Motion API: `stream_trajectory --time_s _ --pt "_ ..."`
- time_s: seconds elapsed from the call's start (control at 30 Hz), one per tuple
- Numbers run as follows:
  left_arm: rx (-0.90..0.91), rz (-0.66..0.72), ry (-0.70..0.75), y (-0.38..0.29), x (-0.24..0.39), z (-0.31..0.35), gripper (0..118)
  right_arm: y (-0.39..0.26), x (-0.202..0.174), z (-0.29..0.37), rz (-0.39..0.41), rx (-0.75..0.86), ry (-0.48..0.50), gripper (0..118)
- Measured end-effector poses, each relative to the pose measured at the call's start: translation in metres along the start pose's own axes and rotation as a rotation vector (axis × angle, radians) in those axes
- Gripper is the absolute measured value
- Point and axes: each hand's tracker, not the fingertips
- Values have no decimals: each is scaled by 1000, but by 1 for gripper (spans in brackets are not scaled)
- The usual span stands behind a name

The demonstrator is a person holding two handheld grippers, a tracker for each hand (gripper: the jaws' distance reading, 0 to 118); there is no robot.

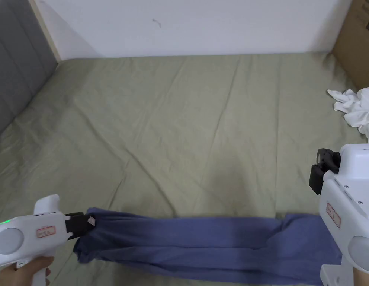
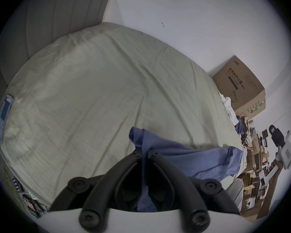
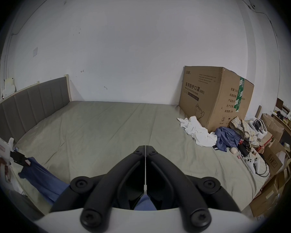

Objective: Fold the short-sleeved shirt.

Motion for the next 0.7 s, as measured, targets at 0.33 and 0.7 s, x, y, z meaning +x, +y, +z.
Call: stream_trajectory --time_s 0.33,0.7 --pt "32 -39 78 -2 22 32 7 -1 13 12 -32 16 6 3" --pt "-35 -235 -40 -17 157 7 7 -5 35 20 -54 29 6 3"
